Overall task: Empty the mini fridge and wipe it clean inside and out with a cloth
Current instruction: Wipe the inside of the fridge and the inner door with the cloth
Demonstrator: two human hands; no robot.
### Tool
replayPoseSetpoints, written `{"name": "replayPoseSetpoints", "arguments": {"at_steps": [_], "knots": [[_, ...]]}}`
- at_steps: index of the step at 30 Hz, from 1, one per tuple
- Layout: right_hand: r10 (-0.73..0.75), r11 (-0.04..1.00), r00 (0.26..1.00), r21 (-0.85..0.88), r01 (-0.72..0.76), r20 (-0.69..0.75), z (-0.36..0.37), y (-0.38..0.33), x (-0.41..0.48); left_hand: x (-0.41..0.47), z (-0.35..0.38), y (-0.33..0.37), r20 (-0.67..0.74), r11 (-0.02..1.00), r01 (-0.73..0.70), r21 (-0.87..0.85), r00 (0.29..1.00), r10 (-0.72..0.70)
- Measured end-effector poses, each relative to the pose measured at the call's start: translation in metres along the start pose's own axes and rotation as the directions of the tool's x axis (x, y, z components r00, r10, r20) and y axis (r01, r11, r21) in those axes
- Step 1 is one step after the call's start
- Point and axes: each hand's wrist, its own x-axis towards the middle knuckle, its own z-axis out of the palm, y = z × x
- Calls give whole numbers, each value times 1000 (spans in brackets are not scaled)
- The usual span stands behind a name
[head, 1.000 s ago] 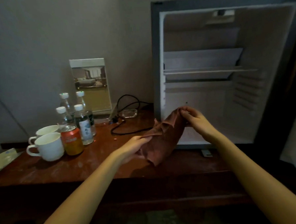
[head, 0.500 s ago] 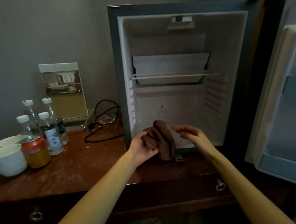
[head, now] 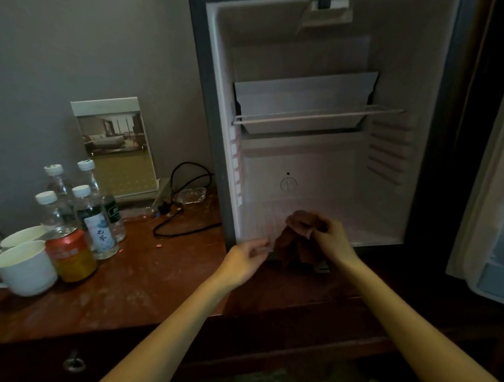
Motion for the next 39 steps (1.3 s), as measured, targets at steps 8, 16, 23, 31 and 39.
{"name": "replayPoseSetpoints", "arguments": {"at_steps": [8, 16, 23, 31, 39], "knots": [[-222, 853, 946, -424, 306, 236, 20, 5, -4, -21, -1, -27, -50, 638, -285, 716, 890, 454], [-350, 643, 840, -545, 537, 414, 42, 20, -5, -15, 7, -39, -85, 566, -238, 789, 870, 486], [-251, 710, 869, -529, 465, 427, 68, 17, 34, -12, 16, -34, -130, 582, -214, 785, 861, 492], [-120, 716, 919, -609, 341, 375, 105, 20, 93, -9, 13, -37, -120, 601, -218, 769, 874, 471], [-122, 773, 903, -531, 347, 412, 101, 20, 91, -10, 11, -32, -122, 609, -208, 765, 882, 454]]}}
